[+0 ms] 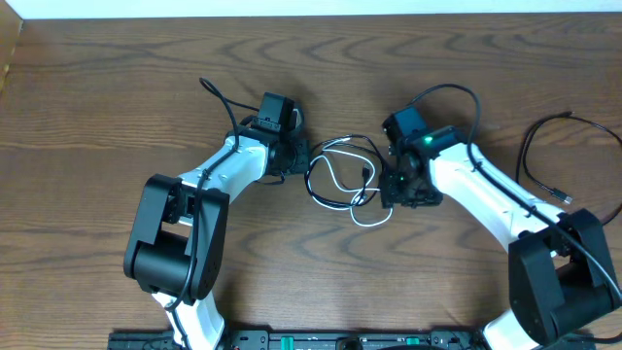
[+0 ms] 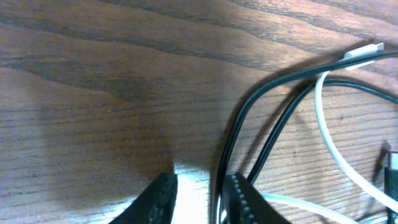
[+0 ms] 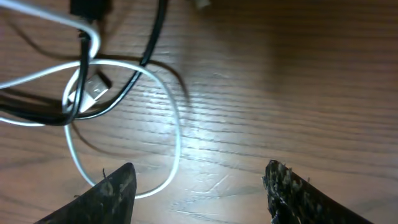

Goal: Untangle cables

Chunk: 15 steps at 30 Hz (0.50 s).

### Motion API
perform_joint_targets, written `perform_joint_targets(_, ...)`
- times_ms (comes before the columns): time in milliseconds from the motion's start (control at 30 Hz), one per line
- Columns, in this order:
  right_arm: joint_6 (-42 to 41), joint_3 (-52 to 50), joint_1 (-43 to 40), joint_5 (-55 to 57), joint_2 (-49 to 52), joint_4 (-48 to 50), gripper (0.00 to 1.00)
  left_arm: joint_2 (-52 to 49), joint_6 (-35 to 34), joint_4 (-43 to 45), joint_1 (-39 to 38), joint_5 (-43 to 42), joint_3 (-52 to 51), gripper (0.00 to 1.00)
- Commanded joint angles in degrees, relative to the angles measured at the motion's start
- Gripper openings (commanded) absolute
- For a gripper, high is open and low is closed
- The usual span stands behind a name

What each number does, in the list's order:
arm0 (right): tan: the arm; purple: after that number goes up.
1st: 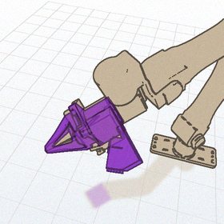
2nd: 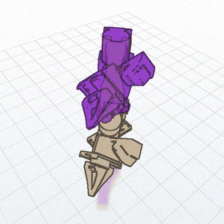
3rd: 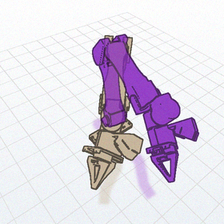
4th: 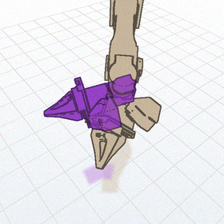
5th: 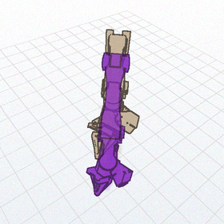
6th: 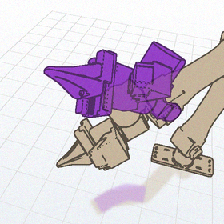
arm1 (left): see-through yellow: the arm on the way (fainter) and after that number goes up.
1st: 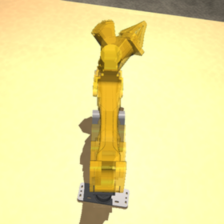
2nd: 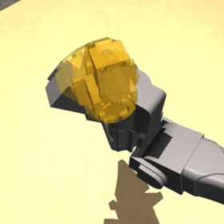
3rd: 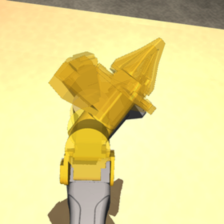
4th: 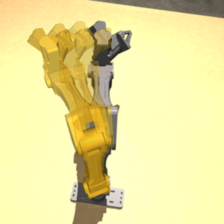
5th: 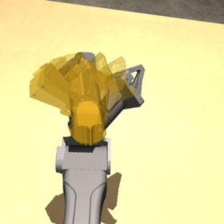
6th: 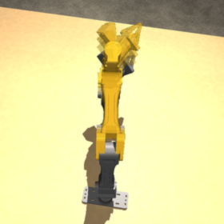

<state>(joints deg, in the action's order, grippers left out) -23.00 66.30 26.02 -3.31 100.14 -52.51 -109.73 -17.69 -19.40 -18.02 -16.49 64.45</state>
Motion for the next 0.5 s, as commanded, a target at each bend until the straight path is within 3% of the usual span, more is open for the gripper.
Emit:
perform_joint_targets(0, -0.79, -0.22, 1.77, 1.73, 0.33, 0.66, 0.63, -1.62, -0.39, -1.11, 0.33, 0.66, -0.39, 0.34)
perform_joint_targets(467, -2.23, -1.38, 3.76, 3.21, 0.33, 4.79, 0.58, -1.62, -0.37, -1.07, 0.33, 0.66, -0.39, 0.46)
